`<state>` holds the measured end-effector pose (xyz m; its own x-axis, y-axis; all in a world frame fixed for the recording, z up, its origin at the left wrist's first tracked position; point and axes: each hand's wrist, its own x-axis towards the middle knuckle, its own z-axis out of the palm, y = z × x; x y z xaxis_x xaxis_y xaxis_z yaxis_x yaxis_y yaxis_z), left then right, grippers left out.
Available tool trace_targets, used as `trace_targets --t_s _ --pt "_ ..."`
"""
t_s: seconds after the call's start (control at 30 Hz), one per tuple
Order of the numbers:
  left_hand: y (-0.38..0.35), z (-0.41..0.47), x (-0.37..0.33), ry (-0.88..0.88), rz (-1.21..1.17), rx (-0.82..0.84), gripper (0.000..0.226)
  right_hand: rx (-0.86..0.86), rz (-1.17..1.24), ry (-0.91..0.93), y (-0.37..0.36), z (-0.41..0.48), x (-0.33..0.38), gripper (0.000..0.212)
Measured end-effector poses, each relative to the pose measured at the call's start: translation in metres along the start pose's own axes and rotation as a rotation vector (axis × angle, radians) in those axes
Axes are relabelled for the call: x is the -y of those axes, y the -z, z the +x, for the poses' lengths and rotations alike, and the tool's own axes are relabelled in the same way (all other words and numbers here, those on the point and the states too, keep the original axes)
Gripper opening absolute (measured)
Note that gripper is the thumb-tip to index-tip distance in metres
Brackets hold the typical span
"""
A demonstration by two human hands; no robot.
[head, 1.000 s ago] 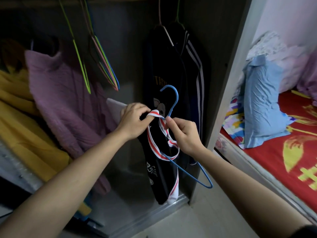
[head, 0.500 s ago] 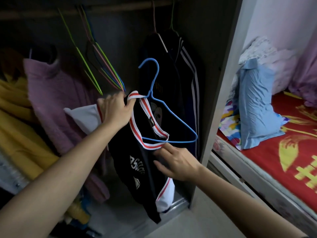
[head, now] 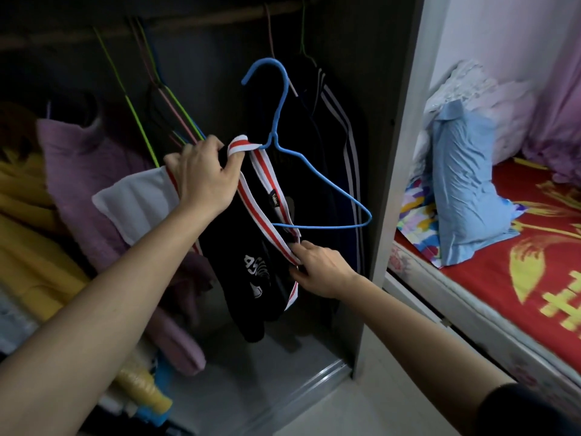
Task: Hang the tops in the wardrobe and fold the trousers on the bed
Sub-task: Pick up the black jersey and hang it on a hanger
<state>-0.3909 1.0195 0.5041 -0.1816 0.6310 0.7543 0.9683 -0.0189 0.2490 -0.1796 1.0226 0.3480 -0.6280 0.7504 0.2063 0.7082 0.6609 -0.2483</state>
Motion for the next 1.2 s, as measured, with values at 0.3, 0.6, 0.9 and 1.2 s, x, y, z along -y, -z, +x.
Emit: trace_targets --t_s 0.3,0.6,0.9,1.2 --pt "-0.006 -0.008 0.075 0.152 0.204 0.145 0.077 0.120 -0.076 0.073 0.000 -0.043 -0.046 0.041" --pt "-0.016 -0.026 0.087 -0.039 0.257 0.246 0.073 -0.140 0.055 0.027 0.053 -0.045 -0.067 0.032" --pt "-0.030 -0.035 0.032 -0.029 -0.104 0.347 0.054 -0.352 0.143 0.073 0.101 0.005 -0.028 0.045" --pt "-0.031 -0.040 0.019 0.162 -0.471 0.297 0.029 -0.296 -0.156 0.079 0.131 0.002 -0.047 0.034"
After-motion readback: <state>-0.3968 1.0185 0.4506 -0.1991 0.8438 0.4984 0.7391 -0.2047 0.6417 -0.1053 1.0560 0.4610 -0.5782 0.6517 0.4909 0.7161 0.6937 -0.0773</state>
